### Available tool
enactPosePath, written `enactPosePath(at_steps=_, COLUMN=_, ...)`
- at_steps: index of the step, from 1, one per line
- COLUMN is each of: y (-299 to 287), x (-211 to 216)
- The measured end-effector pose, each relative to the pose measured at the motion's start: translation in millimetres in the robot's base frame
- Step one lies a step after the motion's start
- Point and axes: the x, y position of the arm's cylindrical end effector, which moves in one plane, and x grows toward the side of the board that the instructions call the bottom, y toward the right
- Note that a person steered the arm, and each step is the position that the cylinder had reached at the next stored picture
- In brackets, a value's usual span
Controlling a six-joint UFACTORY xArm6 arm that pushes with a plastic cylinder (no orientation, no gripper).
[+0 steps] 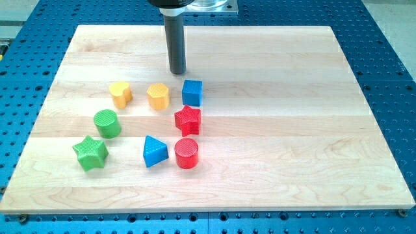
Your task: Move the blue cube slightly to the right
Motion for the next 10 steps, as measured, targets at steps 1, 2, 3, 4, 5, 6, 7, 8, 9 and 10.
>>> enactPosePath(at_steps=1, y=0, x=0)
enactPosePath(at_steps=2, y=-1, x=-1)
enactPosePath(at_steps=3, y=-1, x=0)
enactPosePath(at_steps=4, y=-1, x=0)
enactPosePath(at_steps=5, y=4, x=0)
enactPosePath(at_steps=6, y=4, x=0)
enactPosePath(at_steps=7, y=15, x=8)
enactPosePath(at_steps=8, y=0, x=32)
enactPosePath(at_steps=9, y=3, x=70)
enactPosePath(at_steps=10, y=26, x=102)
